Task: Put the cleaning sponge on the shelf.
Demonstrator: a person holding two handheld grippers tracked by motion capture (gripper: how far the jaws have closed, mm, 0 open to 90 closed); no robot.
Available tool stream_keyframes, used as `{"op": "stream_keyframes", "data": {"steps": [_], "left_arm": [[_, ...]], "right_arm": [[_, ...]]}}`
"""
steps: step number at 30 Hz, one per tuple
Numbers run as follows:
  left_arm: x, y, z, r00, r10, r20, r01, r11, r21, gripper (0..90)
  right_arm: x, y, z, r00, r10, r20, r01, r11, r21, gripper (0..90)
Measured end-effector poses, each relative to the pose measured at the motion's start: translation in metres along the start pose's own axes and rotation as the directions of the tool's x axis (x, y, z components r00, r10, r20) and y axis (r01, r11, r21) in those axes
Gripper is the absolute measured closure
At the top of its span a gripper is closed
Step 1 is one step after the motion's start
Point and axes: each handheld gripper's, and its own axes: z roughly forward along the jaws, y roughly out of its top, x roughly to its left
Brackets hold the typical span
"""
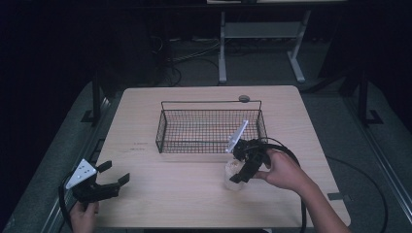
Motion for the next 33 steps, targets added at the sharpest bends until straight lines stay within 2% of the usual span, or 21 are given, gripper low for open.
{"op": "stream_keyframes", "data": {"steps": [13, 33], "left_arm": [[0.0, 0.0, 0.001, 1.0, 0.006, 0.0, -0.006, 1.0, 0.003, 14.0], [0.0, 0.0, 0.001, 1.0, 0.004, 0.003, -0.004, 1.0, 0.004, 14.0]], "right_arm": [[-0.014, 0.017, -0.024, 1.0, -0.006, 0.008, 0.006, 1.0, 0.007, 27.6], [-0.037, 0.03, -0.042, 0.9994, 0.018, 0.029, -0.018, 1.0, 0.005, 27.7]]}}
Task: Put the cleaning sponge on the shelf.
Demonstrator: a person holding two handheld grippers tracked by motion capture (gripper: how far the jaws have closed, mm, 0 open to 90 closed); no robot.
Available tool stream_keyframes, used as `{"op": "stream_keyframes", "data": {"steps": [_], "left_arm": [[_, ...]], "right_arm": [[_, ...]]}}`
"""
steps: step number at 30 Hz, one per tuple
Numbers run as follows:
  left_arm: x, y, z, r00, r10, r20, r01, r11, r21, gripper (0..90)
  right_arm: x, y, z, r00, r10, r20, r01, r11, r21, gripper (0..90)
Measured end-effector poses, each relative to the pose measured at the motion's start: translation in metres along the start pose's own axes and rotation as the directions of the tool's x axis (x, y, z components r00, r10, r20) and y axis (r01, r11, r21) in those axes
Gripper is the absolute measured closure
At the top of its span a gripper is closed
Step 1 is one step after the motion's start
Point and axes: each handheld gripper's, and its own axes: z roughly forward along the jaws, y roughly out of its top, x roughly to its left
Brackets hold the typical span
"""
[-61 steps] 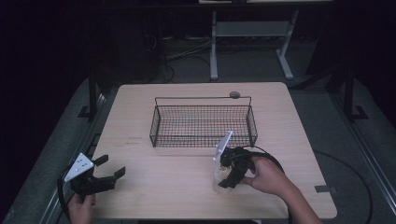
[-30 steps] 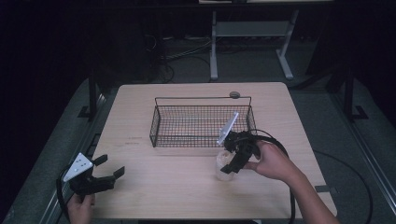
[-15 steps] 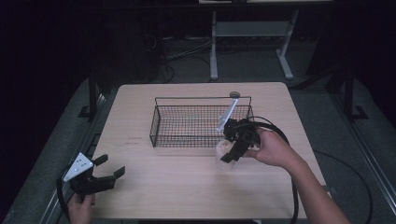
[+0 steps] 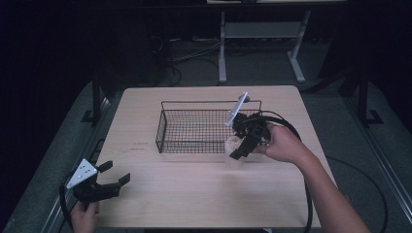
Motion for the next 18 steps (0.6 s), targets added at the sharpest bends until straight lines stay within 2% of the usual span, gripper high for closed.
{"op": "stream_keyframes", "data": {"steps": [18], "left_arm": [[0.001, 0.0, 0.0, 1.0, -0.006, -0.002, 0.006, 1.0, -0.003, 13.9]], "right_arm": [[-0.029, 0.022, -0.003, 0.9996, 0.014, 0.023, -0.015, 0.999, 0.029, 27.7]]}}
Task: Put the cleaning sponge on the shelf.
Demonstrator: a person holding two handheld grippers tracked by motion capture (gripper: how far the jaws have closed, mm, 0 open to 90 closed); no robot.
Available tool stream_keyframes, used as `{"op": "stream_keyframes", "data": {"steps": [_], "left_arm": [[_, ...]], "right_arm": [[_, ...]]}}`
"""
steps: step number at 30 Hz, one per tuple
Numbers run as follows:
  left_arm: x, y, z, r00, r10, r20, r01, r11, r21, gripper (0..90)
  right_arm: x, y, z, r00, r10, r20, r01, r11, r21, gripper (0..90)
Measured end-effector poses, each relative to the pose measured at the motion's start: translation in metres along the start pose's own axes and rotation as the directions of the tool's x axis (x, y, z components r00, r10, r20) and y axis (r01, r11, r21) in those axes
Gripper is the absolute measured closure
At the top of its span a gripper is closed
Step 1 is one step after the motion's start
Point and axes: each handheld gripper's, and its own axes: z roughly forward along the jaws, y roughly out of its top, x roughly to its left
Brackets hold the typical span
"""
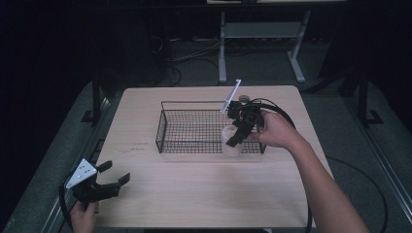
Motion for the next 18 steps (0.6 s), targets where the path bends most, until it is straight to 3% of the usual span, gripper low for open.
{"op": "stream_keyframes", "data": {"steps": [18], "left_arm": [[0.001, 0.0, -0.001, 1.0, -0.001, -0.003, 0.001, 1.0, -0.001, 14.0]], "right_arm": [[-0.029, 0.013, -0.006, 0.9987, 0.044, 0.026, -0.044, 0.999, -0.016, 27.7]]}}
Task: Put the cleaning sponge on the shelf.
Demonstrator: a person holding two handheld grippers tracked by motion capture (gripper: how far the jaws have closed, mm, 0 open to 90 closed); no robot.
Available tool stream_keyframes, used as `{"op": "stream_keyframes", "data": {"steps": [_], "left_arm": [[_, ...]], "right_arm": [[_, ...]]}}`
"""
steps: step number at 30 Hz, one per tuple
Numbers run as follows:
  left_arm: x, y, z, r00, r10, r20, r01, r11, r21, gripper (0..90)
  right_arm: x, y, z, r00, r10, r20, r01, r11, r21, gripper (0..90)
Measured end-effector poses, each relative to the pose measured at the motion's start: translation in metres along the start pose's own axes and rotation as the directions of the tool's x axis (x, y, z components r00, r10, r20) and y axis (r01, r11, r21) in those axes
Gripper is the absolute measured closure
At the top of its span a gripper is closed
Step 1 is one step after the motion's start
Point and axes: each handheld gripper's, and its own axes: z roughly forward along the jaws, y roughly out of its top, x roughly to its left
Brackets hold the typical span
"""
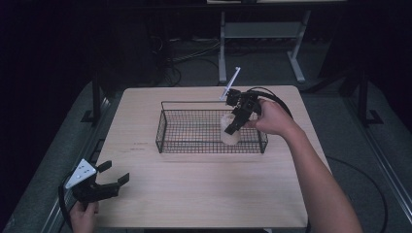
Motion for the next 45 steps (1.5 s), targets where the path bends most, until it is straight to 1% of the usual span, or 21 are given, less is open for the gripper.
{"op": "stream_keyframes", "data": {"steps": [3, 4, 6, 10, 11, 12, 21, 29, 32, 45], "left_arm": [[0.0, 0.0, 0.0, 1.0, 0.001, 0.0, -0.001, 1.0, 0.001, 13.9], [0.0, 0.0, 0.0, 1.0, 0.001, 0.0, -0.001, 1.0, 0.0, 14.0], [0.0, 0.0, 0.0, 1.0, 0.002, 0.0, -0.002, 1.0, 0.0, 14.0], [0.0, 0.0, -0.001, 1.0, 0.0, 0.0, 0.0, 1.0, 0.0, 13.9], [0.0, 0.0, -0.001, 1.0, 0.0, 0.0, 0.0, 1.0, 0.0, 14.0], [0.0, 0.0, -0.001, 1.0, 0.0, 0.0, 0.0, 1.0, -0.001, 13.9], [0.0, 0.0, -0.001, 1.0, 0.0, 0.001, 0.0, 1.0, -0.003, 13.9], [0.0, 0.0, 0.0, 1.0, 0.002, 0.001, -0.002, 1.0, -0.003, 13.9], [0.0, 0.0, 0.0, 1.0, -0.001, 0.002, 0.001, 1.0, -0.003, 13.9], [0.001, 0.0, -0.001, 1.0, -0.001, 0.0, 0.001, 1.0, -0.005, 13.9]], "right_arm": [[-0.004, 0.001, -0.001, 1.0, 0.008, 0.004, -0.008, 1.0, 0.0, 27.7], [-0.008, 0.002, -0.002, 0.9998, 0.015, 0.01, -0.015, 1.0, 0.001, 27.7], [-0.013, 0.001, -0.002, 0.9995, 0.031, 0.006, -0.03, 0.999, -0.014, 27.7], [-0.021, -0.002, 0.0, 0.9984, 0.055, 0.012, -0.055, 0.998, -0.002, 27.7], [-0.021, -0.002, 0.0, 0.9984, 0.055, 0.012, -0.055, 0.998, -0.002, 27.7], [-0.025, -0.003, 0.002, 0.998, 0.062, 0.015, -0.062, 0.998, -0.001, 27.7], [-0.036, -0.009, 0.005, 0.9952, 0.095, 0.021, -0.095, 0.995, -0.003, 27.7], [-0.041, -0.009, 0.011, 0.9945, 0.103, 0.018, -0.103, 0.995, 0.003, 27.7], [-0.044, -0.008, 0.016, 0.9936, 0.112, 0.017, -0.112, 0.994, 0.011, 27.7], [-0.051, -0.003, 0.035, 0.9937, 0.112, 0.005, -0.112, 0.993, 0.029, 27.7]]}}
